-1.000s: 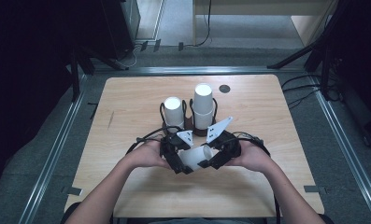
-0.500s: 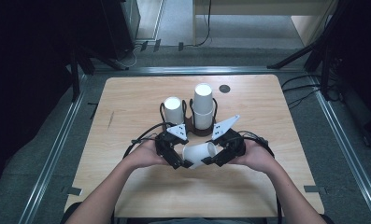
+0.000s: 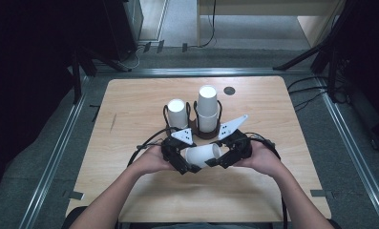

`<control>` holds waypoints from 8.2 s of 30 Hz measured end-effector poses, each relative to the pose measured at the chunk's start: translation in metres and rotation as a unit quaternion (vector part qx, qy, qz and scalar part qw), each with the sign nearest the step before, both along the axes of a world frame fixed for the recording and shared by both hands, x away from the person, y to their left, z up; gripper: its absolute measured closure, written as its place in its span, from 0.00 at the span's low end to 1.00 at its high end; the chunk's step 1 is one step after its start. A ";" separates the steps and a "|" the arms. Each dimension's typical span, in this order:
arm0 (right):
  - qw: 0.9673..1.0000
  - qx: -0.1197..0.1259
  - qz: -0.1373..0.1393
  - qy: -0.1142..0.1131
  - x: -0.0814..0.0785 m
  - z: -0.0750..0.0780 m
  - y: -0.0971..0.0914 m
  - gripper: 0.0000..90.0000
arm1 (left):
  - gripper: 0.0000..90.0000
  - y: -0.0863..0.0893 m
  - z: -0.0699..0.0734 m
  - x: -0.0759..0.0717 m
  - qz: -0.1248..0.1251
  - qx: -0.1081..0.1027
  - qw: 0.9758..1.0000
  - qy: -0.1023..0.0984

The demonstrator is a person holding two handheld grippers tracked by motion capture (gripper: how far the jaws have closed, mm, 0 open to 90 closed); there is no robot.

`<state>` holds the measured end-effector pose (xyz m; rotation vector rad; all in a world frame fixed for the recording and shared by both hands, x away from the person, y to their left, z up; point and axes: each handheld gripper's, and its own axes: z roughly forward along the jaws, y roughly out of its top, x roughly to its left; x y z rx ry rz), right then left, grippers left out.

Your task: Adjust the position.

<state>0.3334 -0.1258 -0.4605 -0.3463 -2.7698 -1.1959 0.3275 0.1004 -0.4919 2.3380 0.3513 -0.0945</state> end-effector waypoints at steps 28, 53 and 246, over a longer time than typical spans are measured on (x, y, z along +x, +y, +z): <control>0.999 -0.035 -0.015 -0.021 0.000 -0.006 0.001 0.22 | 0.27 0.018 0.031 0.006 0.003 0.043 0.999 0.001; 0.997 -0.060 -0.005 -0.041 -0.002 -0.013 0.009 0.24 | 0.27 0.000 0.018 0.010 -0.012 0.148 0.989 0.028; 0.997 -0.054 0.040 -0.040 -0.005 -0.030 0.030 0.34 | 0.25 -0.018 0.029 0.014 -0.047 0.152 0.986 0.054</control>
